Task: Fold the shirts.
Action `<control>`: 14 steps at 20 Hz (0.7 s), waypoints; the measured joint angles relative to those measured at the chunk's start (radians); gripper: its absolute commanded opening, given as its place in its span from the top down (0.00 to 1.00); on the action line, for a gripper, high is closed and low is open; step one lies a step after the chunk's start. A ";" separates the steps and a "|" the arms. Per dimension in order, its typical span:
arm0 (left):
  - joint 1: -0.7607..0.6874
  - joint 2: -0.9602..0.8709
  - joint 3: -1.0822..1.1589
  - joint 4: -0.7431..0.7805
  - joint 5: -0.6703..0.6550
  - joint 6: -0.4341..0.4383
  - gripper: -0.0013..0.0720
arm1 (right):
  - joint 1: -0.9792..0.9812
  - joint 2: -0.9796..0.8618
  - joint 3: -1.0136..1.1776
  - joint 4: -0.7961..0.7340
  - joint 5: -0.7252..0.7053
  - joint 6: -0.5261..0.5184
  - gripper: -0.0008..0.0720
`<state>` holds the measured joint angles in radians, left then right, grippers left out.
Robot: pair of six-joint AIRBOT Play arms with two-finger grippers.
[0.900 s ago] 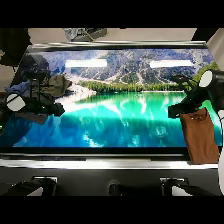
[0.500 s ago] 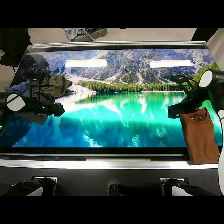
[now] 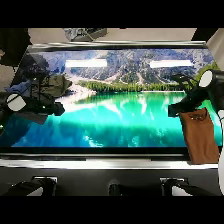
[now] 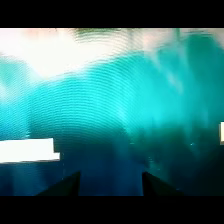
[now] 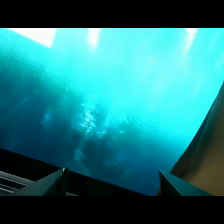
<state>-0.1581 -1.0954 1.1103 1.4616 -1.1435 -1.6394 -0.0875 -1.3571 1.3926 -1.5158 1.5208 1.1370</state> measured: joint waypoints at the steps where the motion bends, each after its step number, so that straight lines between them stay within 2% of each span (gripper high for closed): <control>1: 0.000 -0.004 0.000 0.004 0.018 0.000 0.34 | 0.000 0.000 0.000 -0.002 -0.021 0.001 0.07; 4: -0.002 -0.017 0.000 0.006 0.060 0.000 0.34 | 0.000 0.000 0.000 -0.026 -0.082 0.005 0.07; 5: -0.002 -0.019 0.000 0.006 0.070 0.000 0.31 | 0.000 0.000 0.000 -0.027 -0.095 0.006 0.07; 6: -0.002 -0.021 0.000 0.006 0.078 0.000 0.00 | 0.000 0.000 0.000 -0.031 -0.106 0.006 0.06; 11: 0.026 -0.026 0.037 0.057 0.109 -0.016 0.00 | 0.000 0.000 0.000 -0.062 -0.163 0.007 0.04; 14: 0.165 -0.023 0.073 0.154 0.054 -0.093 0.00 | 0.000 0.000 0.000 -0.077 -0.184 0.007 0.05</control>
<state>0.0071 -1.1183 1.1831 1.6157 -1.0893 -1.7321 -0.0875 -1.3571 1.3926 -1.5925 1.3369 1.1439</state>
